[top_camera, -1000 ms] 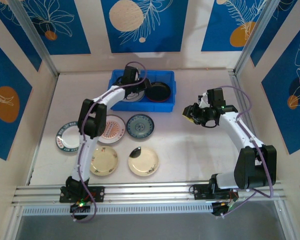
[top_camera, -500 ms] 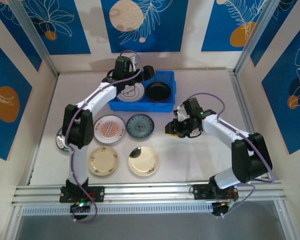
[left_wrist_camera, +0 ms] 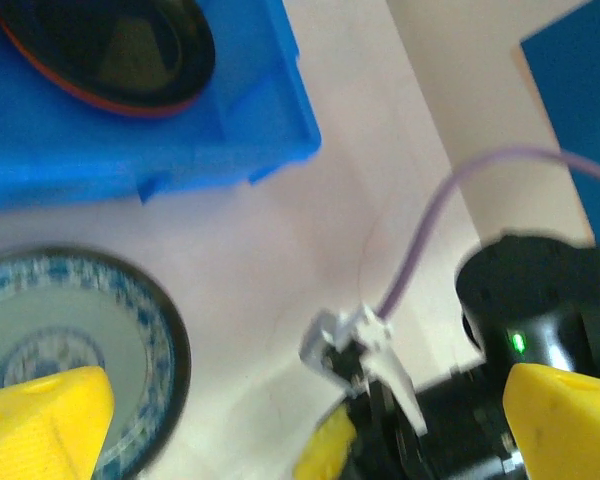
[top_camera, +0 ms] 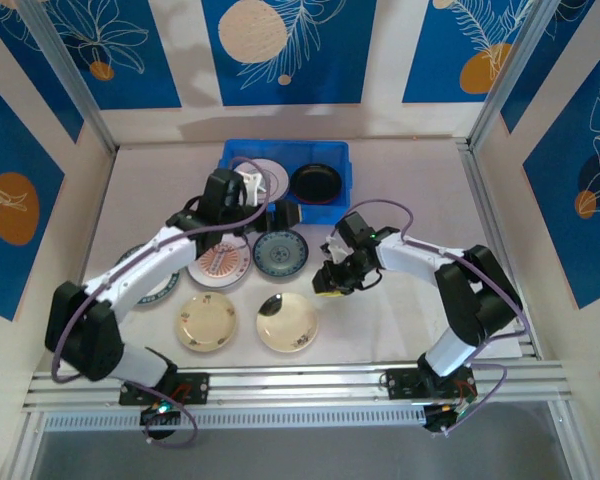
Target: Place the plates into the plastic bin on the countertop
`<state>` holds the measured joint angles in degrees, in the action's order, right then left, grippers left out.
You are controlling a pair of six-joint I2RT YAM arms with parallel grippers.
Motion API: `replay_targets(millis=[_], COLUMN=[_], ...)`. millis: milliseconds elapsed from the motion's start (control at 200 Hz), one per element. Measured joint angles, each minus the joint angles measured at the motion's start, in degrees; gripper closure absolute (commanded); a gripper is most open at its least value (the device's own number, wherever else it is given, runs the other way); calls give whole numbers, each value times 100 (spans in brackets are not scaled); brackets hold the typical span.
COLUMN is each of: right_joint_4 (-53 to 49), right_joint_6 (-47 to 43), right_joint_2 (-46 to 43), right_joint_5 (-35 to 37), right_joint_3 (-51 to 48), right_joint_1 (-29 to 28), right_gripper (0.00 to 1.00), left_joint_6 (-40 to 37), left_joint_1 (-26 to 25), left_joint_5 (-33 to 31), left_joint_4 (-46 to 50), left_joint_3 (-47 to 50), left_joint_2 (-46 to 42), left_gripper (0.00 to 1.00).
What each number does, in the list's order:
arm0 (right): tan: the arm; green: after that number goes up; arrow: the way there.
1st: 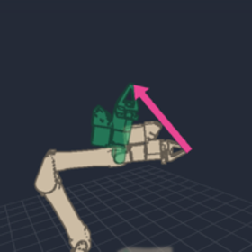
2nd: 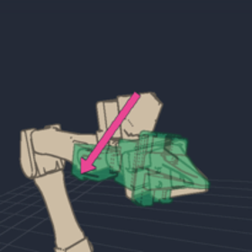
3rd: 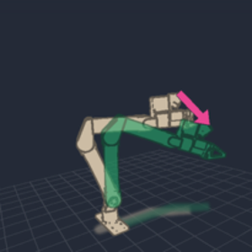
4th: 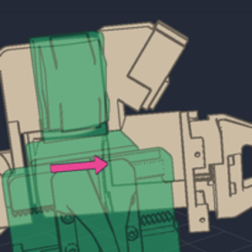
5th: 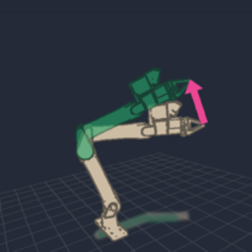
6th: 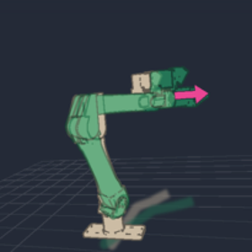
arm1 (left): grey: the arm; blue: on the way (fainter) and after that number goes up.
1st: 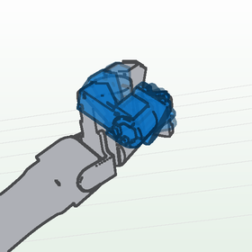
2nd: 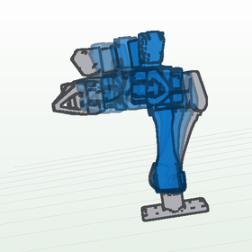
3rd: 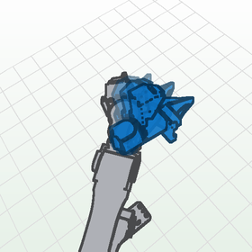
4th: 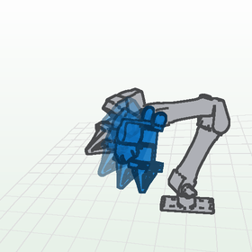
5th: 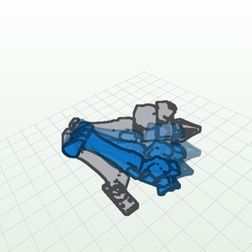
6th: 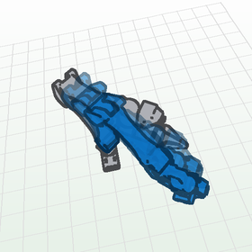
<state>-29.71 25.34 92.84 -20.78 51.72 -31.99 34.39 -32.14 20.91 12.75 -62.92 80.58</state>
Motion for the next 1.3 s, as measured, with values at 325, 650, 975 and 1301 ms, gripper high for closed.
replay_targets(millis=[325,650,975,1301], right_joint_4=[33,33,13,286], right_joint_6=[-55,-129,-127,-103], right_joint_2=[313,595,846,1005], right_joint_5=[17,-72,-240,-544], right_joint_3=[-52,-52,35,35], right_joint_1=[-306,-459,-470,-476], right_gripper=[67,71,77,89], left_joint_6=[444,669,732,732], left_joint_1=[-444,-492,-492,-492], left_joint_5=[28,-9,-66,-155], left_joint_4=[-507,-772,-931,-931], left_joint_3=[2247,2673,2728,2730], left_joint_2=[-1272,-1375,-1388,-1388], left_gripper=[0,0,0,0])
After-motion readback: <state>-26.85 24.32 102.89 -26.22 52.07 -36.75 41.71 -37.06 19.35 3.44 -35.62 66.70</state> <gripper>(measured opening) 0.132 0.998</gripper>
